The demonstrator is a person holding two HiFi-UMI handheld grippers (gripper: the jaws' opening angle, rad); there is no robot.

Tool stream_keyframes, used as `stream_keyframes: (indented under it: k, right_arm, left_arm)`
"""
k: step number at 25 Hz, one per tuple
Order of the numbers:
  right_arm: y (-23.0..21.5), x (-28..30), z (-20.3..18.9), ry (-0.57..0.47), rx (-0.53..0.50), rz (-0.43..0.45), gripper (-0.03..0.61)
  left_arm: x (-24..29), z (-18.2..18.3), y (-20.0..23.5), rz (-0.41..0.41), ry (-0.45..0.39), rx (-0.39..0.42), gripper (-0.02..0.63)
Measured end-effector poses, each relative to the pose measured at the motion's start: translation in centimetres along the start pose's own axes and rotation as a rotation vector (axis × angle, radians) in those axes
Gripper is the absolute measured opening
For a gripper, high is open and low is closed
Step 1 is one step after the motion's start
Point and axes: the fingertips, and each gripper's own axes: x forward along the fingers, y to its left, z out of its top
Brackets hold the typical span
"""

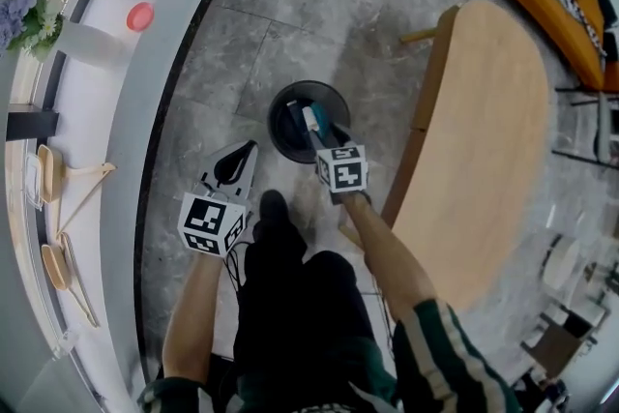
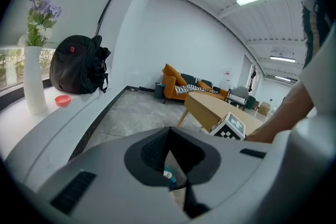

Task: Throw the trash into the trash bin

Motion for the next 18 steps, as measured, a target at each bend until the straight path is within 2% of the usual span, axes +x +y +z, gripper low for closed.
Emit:
stream_keyframes:
  k: [5, 7, 12, 18]
  right_arm:
    - [0.3, -7.1, 4.8, -0.064, 0.005, -0.024, 0.038]
    - [0.2, -10.6, 6.5, -0.082, 0.02, -0.038, 0.006]
    - [-1.3, -20.8, 11.2, -0.189, 0.103, -0.102, 0.002]
    - [-3.0, -35.1, 15.0, -0.36, 0.154, -0.164, 0.002]
  left_arm:
    - [-1.8, 6.2, -2.5, -0.045, 0.006, 0.025, 0.002]
    - [-2.6, 9.1, -3.7, -0.057, 0.009, 0.04, 0.002]
    - [-4.8, 16.5, -7.1, -0.086, -0.006, 0.087, 0.002]
    - [-8.0, 23.0, -12.5, -0.112, -0.032, 0.089, 0.002]
